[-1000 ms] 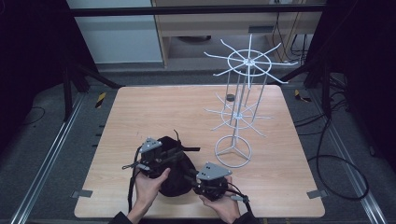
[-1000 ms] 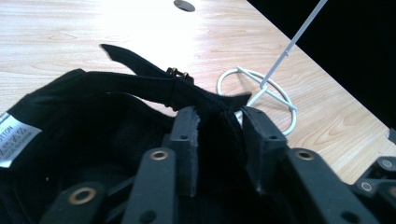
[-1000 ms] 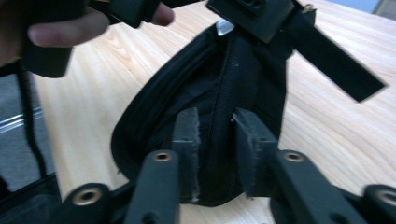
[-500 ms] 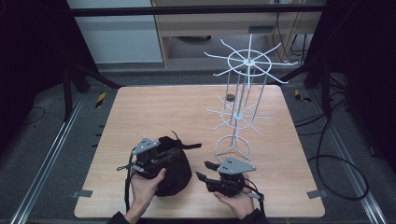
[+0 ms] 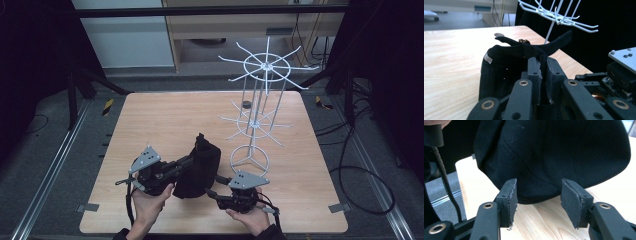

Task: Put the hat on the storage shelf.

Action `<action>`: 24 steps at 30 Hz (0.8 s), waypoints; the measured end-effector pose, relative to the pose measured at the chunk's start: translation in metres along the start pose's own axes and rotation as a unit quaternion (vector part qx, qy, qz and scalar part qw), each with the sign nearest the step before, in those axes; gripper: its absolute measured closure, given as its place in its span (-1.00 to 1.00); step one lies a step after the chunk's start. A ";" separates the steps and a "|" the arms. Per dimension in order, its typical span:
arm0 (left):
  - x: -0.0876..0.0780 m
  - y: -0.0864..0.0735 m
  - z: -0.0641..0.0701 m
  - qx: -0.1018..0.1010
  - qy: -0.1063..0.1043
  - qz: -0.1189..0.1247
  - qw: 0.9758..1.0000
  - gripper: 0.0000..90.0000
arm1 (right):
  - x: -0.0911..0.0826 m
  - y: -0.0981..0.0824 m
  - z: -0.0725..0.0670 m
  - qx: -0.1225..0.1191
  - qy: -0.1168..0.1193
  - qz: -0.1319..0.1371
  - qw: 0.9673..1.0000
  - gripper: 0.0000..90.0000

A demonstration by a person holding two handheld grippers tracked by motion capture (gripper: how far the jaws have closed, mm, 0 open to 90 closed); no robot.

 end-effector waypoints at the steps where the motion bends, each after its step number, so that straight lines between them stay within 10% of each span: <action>1: 0.000 0.000 0.000 0.002 0.002 0.000 1.000 0.84 | 0.000 0.000 -0.001 0.004 0.006 0.002 1.000 0.03; 10: 0.002 -0.002 -0.003 -0.007 -0.001 0.000 1.000 0.84 | 0.004 0.002 -0.014 -0.004 0.041 0.007 0.999 0.04; 15: 0.002 -0.002 -0.001 -0.005 -0.010 0.003 1.000 0.84 | 0.007 0.001 -0.016 -0.022 0.042 -0.004 0.999 0.91; 24: -0.003 0.001 -0.005 -0.002 -0.007 0.012 1.000 0.84 | -0.003 0.010 -0.011 -0.031 0.025 0.001 0.999 1.00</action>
Point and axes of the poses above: each handheld gripper's, and its own axes: x roughly forward along the jaws, y roughly out of its top, z roughly to its right, the point moved 4 cm from there along x, roughly forward along the jaws, and after that the axes turned 9 degrees about -y, right-handed, at the moved point
